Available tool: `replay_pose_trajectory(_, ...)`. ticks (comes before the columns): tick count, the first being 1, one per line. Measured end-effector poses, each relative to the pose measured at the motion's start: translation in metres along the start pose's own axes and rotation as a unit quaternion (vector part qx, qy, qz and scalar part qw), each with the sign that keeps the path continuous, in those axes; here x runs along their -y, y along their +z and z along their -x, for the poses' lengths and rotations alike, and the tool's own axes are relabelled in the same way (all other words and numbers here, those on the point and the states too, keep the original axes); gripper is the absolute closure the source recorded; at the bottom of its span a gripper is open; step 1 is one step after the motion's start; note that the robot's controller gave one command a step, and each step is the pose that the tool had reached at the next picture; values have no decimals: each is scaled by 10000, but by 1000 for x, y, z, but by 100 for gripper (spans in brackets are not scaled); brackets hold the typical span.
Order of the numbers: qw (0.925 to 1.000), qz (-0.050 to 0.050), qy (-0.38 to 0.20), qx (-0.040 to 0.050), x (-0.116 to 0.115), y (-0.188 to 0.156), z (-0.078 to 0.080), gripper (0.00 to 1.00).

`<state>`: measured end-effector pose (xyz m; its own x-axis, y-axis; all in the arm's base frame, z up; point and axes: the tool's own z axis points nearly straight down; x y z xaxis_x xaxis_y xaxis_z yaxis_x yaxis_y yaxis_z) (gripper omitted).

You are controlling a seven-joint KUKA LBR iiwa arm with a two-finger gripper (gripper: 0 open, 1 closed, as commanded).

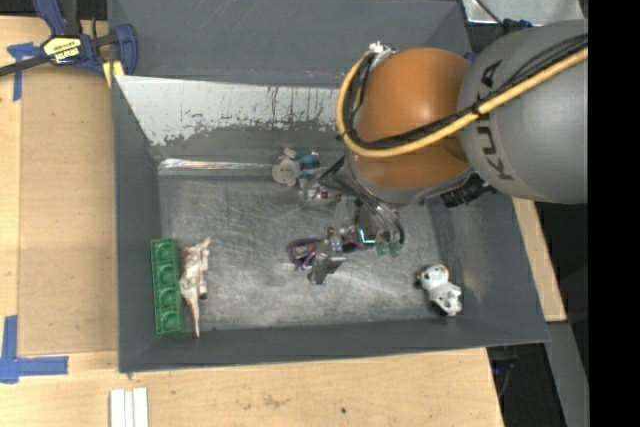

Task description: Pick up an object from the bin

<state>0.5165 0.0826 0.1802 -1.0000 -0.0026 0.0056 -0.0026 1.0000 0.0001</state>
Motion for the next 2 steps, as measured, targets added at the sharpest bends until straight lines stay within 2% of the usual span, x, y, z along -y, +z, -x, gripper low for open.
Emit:
replay_pose_trajectory(1,10000,3,13,39,0,-4,2,0)
replay_pose_trajectory(2,9996,-1,-284,47,61,35,23,0)
